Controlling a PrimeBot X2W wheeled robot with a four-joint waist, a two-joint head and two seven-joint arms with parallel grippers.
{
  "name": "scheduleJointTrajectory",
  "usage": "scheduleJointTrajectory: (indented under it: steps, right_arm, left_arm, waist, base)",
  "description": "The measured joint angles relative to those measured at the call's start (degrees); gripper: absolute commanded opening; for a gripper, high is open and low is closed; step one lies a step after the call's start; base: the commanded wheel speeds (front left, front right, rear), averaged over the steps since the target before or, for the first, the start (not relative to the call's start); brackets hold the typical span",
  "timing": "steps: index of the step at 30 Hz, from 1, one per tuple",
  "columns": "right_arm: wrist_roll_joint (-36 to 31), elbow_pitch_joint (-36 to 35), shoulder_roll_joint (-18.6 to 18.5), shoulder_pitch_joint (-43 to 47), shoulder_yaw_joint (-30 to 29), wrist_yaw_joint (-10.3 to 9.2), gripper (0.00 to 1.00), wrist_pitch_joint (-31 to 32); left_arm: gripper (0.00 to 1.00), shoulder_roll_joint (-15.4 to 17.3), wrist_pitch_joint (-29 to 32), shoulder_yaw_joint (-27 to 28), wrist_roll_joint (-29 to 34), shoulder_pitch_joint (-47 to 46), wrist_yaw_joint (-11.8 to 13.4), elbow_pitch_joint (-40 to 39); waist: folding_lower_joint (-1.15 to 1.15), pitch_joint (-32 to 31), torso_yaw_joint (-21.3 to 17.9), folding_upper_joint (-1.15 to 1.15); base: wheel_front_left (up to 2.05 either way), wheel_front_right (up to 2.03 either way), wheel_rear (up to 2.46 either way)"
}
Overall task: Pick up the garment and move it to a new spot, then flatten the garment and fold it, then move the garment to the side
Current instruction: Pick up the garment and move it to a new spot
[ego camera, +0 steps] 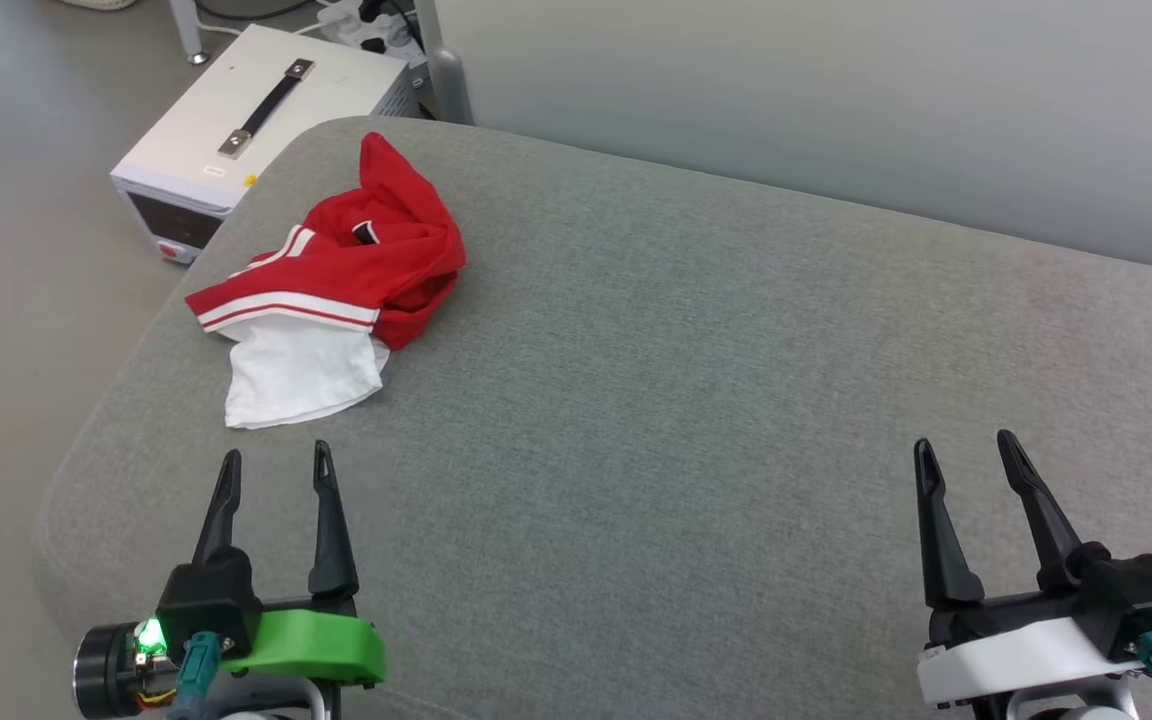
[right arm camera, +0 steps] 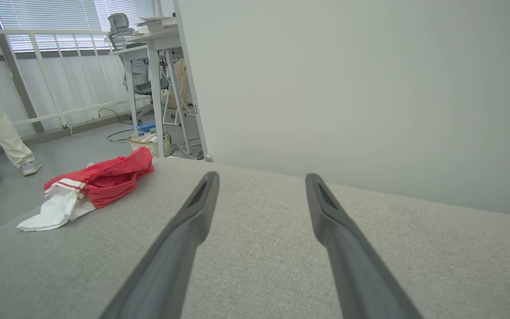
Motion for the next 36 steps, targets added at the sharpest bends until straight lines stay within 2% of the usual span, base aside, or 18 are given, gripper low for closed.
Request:
scheduleJointTrajectory:
  steps: [16,21,27,30,36]
  right_arm:
    - [-0.62,-0.21,0.11,-0.25,0.89,0.0,1.0,0.0]
    - [-0.92,-0.21,0.12,-0.26,1.08,0.0,1.0,0.0]
    - [-1.4,-0.21,0.12,-0.55,1.42,0.0,1.0,0.0]
    - [-1.7,-0.24,0.13,-1.17,1.67,0.0,1.0,0.0]
    - [-4.09,-0.85,0.18,-3.42,2.3,0.0,1.0,0.0]
  left_arm:
    - [1.0,0.01,0.0,1.24,-2.31,0.02,0.51,0.18]
    - [1.0,0.01,0.0,1.24,-2.82,0.03,0.81,0.65]
    - [1.0,0.0,0.0,1.26,-3.82,-0.12,0.76,0.93]
    - [1.0,0.0,0.0,1.75,-3.72,-2.18,-0.4,0.96]
    - [1.0,0.81,-0.01,6.84,-3.13,-12.28,-5.34,1.07]
  waist:
    - [0.0,1.34,9.67,0.0]
    - [0.0,1.6,10.78,0.0]
    - [0.0,2.15,10.16,0.0]
    - [0.0,2.84,9.64,0.0]
    - [0.0,5.31,7.96,0.0]
  base:
    - [0.0,0.0,0.0]
    - [0.0,0.0,0.0]
    - [0.0,0.0,0.0]
    - [0.0,0.0,0.0]
    - [0.0,0.0,0.0]
